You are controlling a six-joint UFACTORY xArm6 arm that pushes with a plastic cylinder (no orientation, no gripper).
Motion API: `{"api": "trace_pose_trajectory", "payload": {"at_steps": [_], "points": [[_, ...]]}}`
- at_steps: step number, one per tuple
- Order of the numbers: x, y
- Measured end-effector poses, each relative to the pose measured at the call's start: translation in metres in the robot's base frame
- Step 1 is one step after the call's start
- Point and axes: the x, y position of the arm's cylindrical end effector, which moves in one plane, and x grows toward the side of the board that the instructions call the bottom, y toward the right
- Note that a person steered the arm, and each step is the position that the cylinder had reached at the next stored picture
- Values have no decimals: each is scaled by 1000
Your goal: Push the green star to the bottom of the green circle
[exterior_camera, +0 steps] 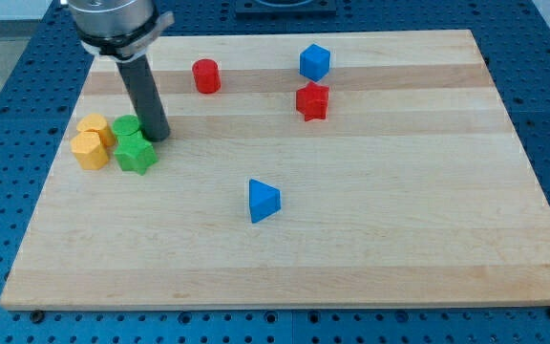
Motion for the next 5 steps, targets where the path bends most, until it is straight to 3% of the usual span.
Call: {"api": "trace_pose_trajectory", "payload": {"at_steps": [2, 5], "points": [[0, -24], [19, 69]]}}
